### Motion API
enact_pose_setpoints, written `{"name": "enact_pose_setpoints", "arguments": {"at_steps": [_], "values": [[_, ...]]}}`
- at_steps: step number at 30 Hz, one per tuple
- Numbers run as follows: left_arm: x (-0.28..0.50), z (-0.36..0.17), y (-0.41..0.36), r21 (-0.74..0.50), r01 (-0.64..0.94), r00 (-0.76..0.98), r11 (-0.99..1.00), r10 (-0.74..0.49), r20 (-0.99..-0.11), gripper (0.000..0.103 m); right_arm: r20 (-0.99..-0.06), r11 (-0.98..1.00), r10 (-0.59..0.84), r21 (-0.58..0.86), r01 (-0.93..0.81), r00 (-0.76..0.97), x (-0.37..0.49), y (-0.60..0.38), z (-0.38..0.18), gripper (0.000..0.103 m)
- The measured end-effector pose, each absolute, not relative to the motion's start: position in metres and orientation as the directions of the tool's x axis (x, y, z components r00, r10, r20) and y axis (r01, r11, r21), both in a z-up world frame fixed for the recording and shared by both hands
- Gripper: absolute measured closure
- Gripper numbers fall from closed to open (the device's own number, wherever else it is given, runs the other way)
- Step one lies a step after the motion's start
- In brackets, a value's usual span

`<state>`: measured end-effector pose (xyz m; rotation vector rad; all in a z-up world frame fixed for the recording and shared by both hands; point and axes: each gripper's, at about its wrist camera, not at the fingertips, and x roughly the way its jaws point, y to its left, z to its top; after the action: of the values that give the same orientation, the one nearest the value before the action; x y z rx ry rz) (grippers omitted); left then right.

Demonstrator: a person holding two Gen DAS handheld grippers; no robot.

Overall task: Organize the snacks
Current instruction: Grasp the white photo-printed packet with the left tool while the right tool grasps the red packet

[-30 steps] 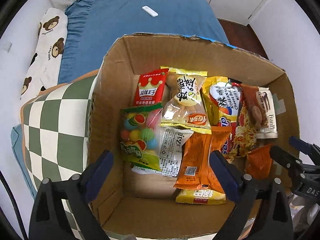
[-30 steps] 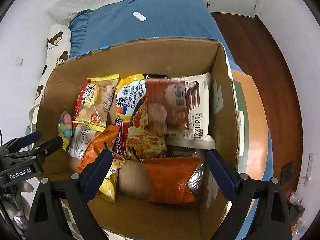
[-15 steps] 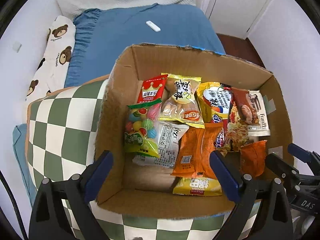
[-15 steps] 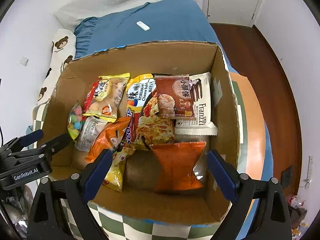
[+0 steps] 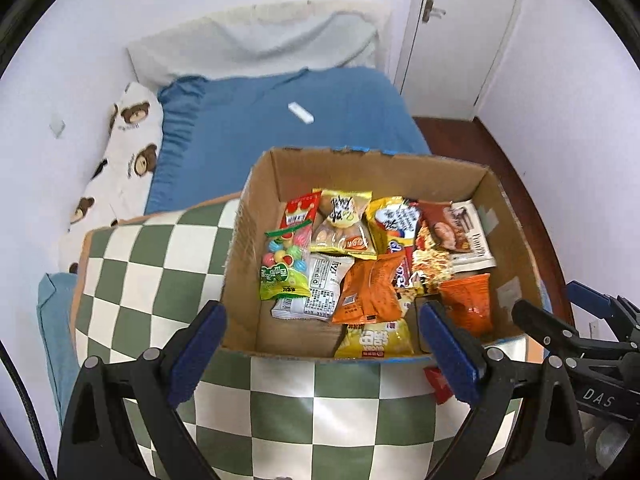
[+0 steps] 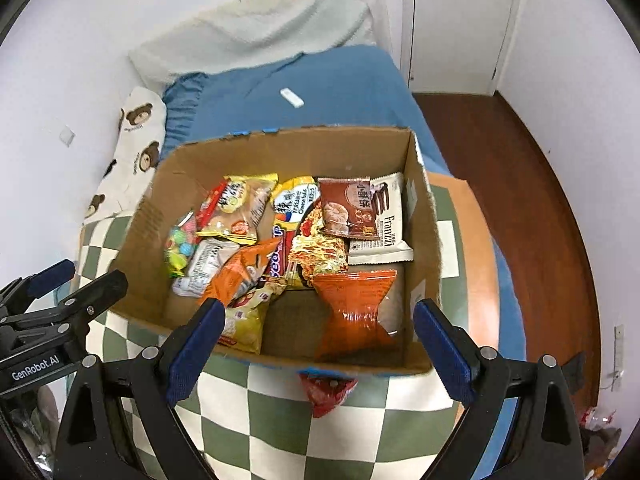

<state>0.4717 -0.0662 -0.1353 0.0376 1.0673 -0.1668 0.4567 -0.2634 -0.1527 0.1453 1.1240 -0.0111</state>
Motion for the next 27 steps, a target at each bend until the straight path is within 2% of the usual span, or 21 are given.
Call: {"name": "enact_pose_setpoints", "arguments": {"at_steps": [7, 14, 17, 21, 22, 24, 27], "values": [[0.432, -0.103, -0.061, -0.056, 0.155, 0.554, 0.986, -0.133, -0.822, 0.004, -0.852, 0.993, 0.058, 0.103, 0.057, 0.521, 0.413, -0.256, -0.115, 0.006], [0.405, -0.087, -0.053, -0.069, 0.127, 0.598, 0.990, -0.132, -0.791, 0.004, -0.814, 0.986, 0.098, 0.158, 0.056, 0.573, 0.383, -0.255, -0.093, 0.006], [0.401, -0.094, -0.046, -0.081, 0.098, 0.587, 0.992, -0.123, -0.800, 0.004, -0.817, 0.982, 0.110, 0.176, 0.063, 0.566, 0.377, -0.258, -0.101, 0.006], [0.389, -0.128, -0.032, -0.078, 0.046, 0.529, 0.996, -0.090, -0.844, 0.004, -0.846, 0.975, 0.139, 0.207, 0.076, 0.514, 0.375, -0.265, -0.143, 0.007], [0.384, -0.143, -0.028, -0.078, 0.030, 0.498, 0.997, -0.082, -0.863, 0.004, -0.855, 0.976, 0.135, 0.200, 0.080, 0.500, 0.376, -0.268, -0.159, 0.009], [0.374, -0.172, -0.019, -0.069, -0.001, 0.438, 0.998, -0.061, -0.897, 0.004, -0.879, 0.972, 0.152, 0.216, 0.092, 0.452, 0.379, -0.273, -0.191, 0.041], [0.358, -0.210, -0.008, -0.067, -0.047, 0.344, 0.997, -0.047, -0.938, 0.004, -0.902, 0.952, 0.205, 0.274, 0.139, 0.379, 0.390, -0.280, -0.244, 0.042]]}}
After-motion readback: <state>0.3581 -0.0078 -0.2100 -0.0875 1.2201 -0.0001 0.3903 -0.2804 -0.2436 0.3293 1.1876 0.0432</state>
